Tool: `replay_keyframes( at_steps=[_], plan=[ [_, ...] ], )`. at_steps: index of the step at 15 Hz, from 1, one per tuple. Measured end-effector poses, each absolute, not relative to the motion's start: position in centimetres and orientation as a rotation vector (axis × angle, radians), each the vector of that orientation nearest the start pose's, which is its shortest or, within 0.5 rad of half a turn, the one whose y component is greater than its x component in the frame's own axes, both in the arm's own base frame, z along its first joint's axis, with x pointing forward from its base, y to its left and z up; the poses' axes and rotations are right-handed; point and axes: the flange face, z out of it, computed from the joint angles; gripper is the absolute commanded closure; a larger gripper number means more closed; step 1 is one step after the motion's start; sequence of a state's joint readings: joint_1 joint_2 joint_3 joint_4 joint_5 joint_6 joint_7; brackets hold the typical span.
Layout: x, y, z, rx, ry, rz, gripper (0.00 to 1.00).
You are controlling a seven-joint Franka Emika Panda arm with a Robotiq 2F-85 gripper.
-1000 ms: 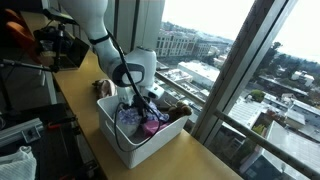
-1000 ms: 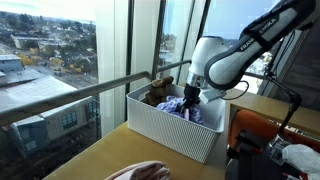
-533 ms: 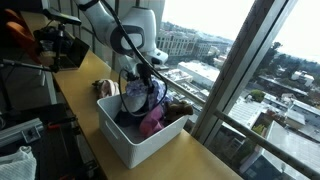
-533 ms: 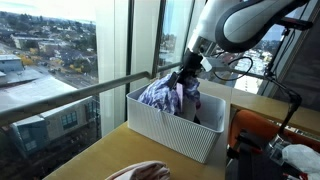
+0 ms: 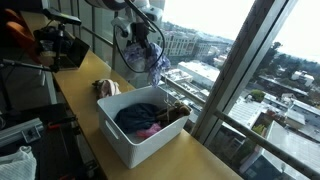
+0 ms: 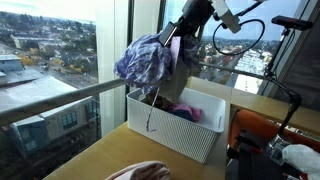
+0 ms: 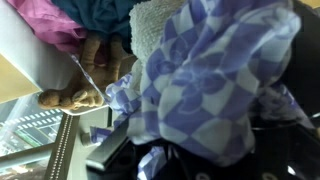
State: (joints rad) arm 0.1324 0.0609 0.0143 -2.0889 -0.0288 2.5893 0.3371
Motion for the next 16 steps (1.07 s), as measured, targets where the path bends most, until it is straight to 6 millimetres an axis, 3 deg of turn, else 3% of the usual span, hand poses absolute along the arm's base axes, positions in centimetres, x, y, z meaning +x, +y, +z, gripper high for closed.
replay_keyframes(
  at_steps=[3, 9, 13, 16],
  plan=[
    [57.6, 12.6, 46.3, -2.943, 0.193, -0.678, 1.00],
    [55.6, 20.2, 45.4, -2.918, 0.076, -0.629, 1.00],
    [54.1, 25.2, 47.2, -2.879, 0.003, -0.651, 1.00],
    [53.1, 27.9, 48.3, -2.864, -0.031, -0.664, 1.00]
  ],
)
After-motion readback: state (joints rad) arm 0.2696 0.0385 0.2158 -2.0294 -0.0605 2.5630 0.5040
